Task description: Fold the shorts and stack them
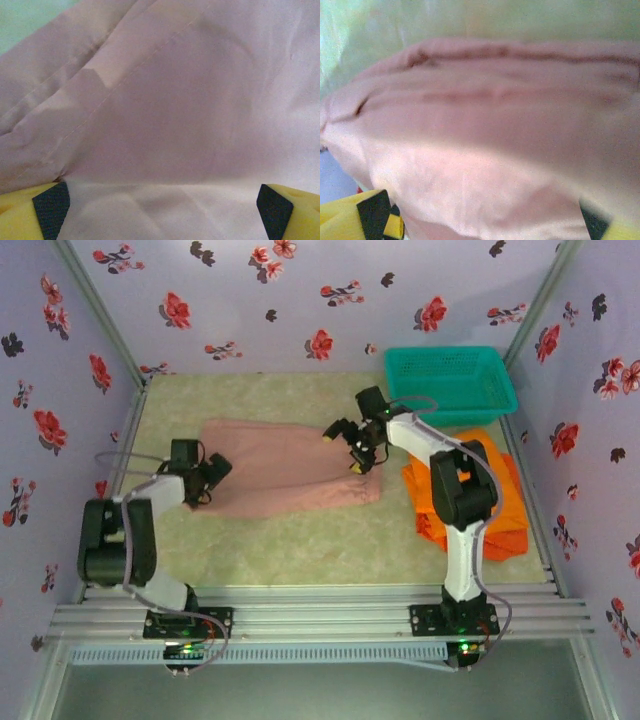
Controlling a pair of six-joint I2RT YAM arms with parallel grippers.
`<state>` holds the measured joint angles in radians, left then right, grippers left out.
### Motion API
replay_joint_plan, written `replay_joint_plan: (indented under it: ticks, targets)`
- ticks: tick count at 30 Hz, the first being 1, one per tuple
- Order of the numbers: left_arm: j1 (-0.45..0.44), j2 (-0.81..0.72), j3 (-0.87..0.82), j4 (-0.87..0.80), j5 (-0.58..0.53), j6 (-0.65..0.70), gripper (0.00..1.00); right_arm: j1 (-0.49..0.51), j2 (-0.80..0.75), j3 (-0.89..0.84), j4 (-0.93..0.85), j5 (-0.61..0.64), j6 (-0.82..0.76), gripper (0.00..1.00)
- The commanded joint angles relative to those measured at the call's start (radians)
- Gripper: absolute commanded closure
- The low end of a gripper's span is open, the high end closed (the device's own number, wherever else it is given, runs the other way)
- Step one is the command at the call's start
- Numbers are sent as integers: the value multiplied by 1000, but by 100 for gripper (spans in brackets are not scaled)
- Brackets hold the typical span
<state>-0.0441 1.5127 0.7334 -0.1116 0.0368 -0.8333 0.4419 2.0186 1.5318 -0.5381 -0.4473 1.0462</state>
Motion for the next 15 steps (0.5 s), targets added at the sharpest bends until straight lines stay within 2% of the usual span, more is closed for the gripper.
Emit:
replay_joint_plan:
  ticks: [1,4,7,9,13,15]
  targets:
    - [12,-180,-20,-87,-17,12,0,35,-158,-86,50,-1,-26,1]
    - [13,-331,6,-87,107,48,0,36,-273,-145,53,53,-86,1]
    - [0,-433,3,48,289,12,1,26,-320,-153,9,90,-177,1]
    - [-42,-454,2,136,350,-35,1,5,-311,-144,-9,70,-197,1]
    - [-243,-398,57,226,362,-48,1,-59,-244,-138,38,-5,-176,1]
    - [-347,-335,66,332,359,-73,1,-83,-202,-119,66,-50,-161,1]
